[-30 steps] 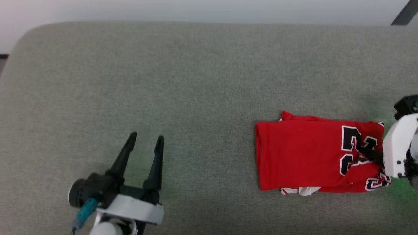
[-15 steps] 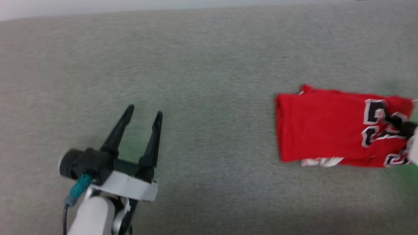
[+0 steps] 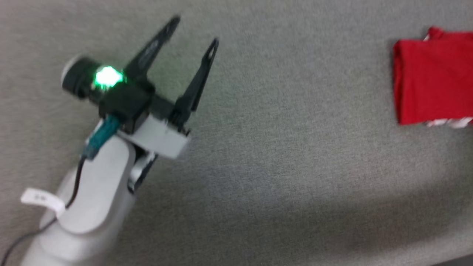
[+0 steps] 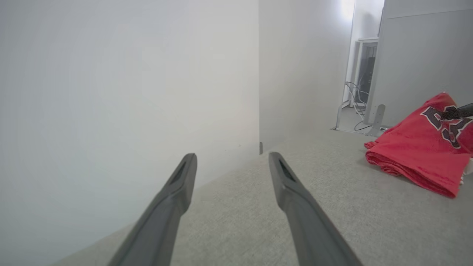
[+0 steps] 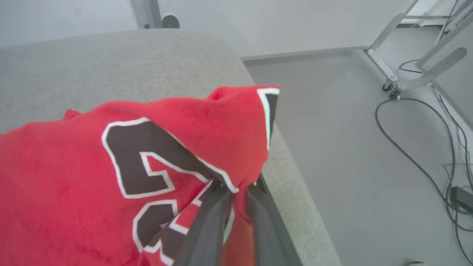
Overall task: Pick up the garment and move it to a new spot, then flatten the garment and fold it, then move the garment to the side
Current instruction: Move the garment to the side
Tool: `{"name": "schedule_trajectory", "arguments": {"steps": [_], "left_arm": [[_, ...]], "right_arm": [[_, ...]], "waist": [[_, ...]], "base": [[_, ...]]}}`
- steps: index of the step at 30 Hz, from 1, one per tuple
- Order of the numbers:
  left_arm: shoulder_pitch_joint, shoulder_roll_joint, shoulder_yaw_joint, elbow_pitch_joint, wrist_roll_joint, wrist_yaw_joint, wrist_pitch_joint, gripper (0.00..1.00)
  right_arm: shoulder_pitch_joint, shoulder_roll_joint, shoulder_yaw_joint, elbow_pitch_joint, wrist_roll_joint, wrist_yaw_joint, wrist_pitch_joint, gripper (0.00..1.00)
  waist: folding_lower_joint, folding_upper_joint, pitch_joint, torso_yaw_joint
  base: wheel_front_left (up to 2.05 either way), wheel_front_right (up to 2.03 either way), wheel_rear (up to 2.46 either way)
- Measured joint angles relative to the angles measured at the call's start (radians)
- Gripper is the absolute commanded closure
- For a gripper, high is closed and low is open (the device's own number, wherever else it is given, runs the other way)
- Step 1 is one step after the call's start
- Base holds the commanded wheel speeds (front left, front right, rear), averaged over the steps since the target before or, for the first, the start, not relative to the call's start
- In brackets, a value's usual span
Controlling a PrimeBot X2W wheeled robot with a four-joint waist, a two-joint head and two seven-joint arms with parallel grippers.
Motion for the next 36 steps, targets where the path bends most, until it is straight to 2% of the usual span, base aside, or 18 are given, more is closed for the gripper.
{"name": "schedule_trajectory", "arguments": {"steps": [8,18,19,20,21,29,36], "left_arm": [[-0.192,0.009,-0.080,0.033,-0.019,-0.002,0.000,0.00],[-0.246,0.012,-0.093,0.027,-0.023,-0.002,-0.001,0.00],[-0.246,0.011,-0.093,0.026,-0.023,-0.002,-0.001,0.00],[-0.246,0.009,-0.091,0.025,-0.023,-0.002,-0.001,0.00],[-0.246,0.007,-0.090,0.025,-0.023,-0.002,-0.001,0.00],[-0.198,-0.006,-0.058,0.041,-0.023,-0.002,-0.001,0.00],[-0.040,-0.059,0.016,0.066,-0.023,-0.002,-0.001,0.00]], "right_arm": [[-0.211,0.002,0.023,0.192,-0.101,0.000,-0.144,1.00],[-0.362,0.033,0.088,0.394,-0.176,0.000,-0.272,1.00],[-0.370,0.036,0.095,0.407,-0.177,0.000,-0.283,0.84],[-0.376,0.039,0.097,0.420,-0.177,0.000,-0.295,0.53],[-0.382,0.041,0.099,0.430,-0.177,0.000,-0.305,0.00],[-0.392,0.047,0.140,0.466,-0.176,0.000,-0.344,0.00],[-0.330,0.061,0.217,0.397,-0.159,0.000,-0.353,0.00]], "waist": [[0.0000,0.0000,0.134,-0.036],[0.0000,0.0000,0.227,-0.030],[0.0000,0.0001,0.229,-0.027],[0.0000,0.0000,0.231,-0.024],[0.0000,0.0000,0.231,-0.022],[0.0000,0.0000,0.195,-0.019],[0.0000,0.0000,0.104,-0.004]], "base": [[0.00,0.00,0.00],[0.00,0.00,0.00],[0.00,0.00,0.00],[0.00,0.00,0.00],[0.00,0.00,0.00],[0.00,0.00,0.00],[0.00,0.00,0.00]]}}
